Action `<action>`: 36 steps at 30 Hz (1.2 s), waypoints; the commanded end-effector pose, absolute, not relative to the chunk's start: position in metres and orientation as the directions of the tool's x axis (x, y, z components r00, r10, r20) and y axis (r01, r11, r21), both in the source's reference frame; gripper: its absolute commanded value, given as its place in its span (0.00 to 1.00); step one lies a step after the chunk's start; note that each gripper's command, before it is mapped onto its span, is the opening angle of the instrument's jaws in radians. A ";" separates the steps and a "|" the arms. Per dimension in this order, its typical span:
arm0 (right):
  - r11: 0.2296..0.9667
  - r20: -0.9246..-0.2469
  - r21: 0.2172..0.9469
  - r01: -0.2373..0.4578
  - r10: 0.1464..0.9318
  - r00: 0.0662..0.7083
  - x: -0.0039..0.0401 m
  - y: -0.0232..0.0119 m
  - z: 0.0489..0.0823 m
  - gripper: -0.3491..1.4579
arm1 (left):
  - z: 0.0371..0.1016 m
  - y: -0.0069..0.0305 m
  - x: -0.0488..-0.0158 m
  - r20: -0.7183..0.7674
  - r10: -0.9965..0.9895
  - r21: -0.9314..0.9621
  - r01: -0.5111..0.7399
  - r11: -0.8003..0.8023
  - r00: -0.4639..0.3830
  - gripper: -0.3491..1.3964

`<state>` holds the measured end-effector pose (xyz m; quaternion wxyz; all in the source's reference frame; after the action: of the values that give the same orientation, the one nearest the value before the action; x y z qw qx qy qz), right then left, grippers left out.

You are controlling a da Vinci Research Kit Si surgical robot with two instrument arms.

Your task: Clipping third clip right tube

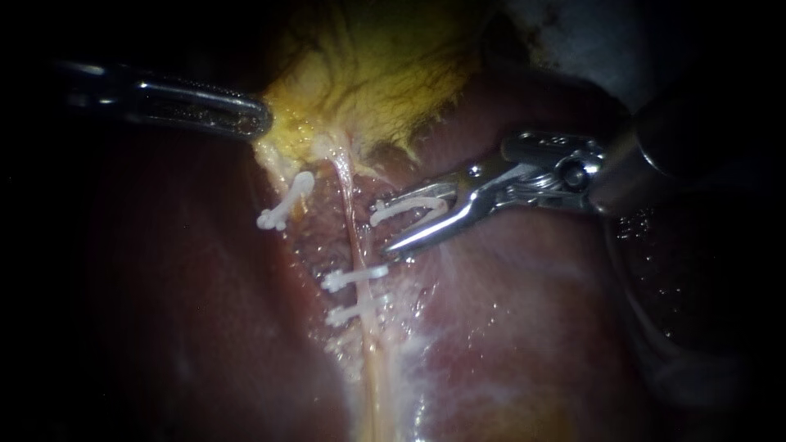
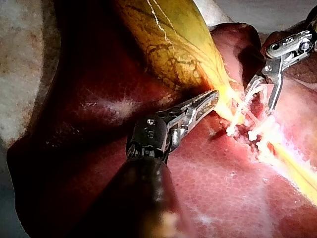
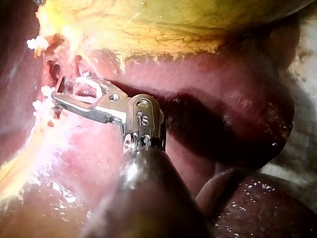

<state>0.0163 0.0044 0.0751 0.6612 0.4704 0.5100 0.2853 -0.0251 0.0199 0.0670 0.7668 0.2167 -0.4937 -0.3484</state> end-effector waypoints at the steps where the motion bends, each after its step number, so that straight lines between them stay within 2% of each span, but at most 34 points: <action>1: 0.386 -0.398 0.917 0.104 0.863 0.311 0.0165 0.0044 0.0751 0.49 | 0.0670 0.0198 -0.0251 0.606 -0.748 0.677 0.317 0.664 0.271 0.00; 7: 0.333 -0.356 0.934 0.130 0.897 0.260 0.0181 0.0045 0.0753 0.49 | 0.0671 0.0198 -0.0252 0.606 -0.748 0.677 0.318 0.664 0.271 0.00; 11: 0.315 -0.344 0.938 0.147 0.903 0.256 0.0192 0.0046 0.0755 0.49 | 0.0671 0.0198 -0.0252 0.606 -0.748 0.677 0.318 0.664 0.271 0.00; 15: 0.288 -0.327 0.940 0.184 0.914 0.242 0.0199 0.0044 0.0755 0.49 | 0.0671 0.0198 -0.0252 0.606 -0.748 0.677 0.318 0.664 0.271 0.00; 18: 0.254 -0.301 0.940 0.227 0.931 0.206 0.0202 0.0041 0.0752 0.49 | 0.0671 0.0198 -0.0252 0.606 -0.748 0.677 0.318 0.664 0.271 0.00; 21: 0.242 -0.278 0.949 0.201 0.944 0.177 0.0206 0.0039 0.0748 0.49 | 0.0671 0.0198 -0.0252 0.606 -0.748 0.677 0.317 0.664 0.271 0.00; 36: 0.218 -0.260 0.952 0.215 0.946 0.192 0.0217 0.0030 0.0721 0.47 | 0.0671 0.0198 -0.0251 0.606 -0.748 0.677 0.317 0.664 0.271 0.00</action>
<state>0.0217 0.0030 0.0719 0.5582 0.5340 0.5446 0.3266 -0.0251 0.0198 0.0671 0.7668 0.2178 -0.4941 -0.3472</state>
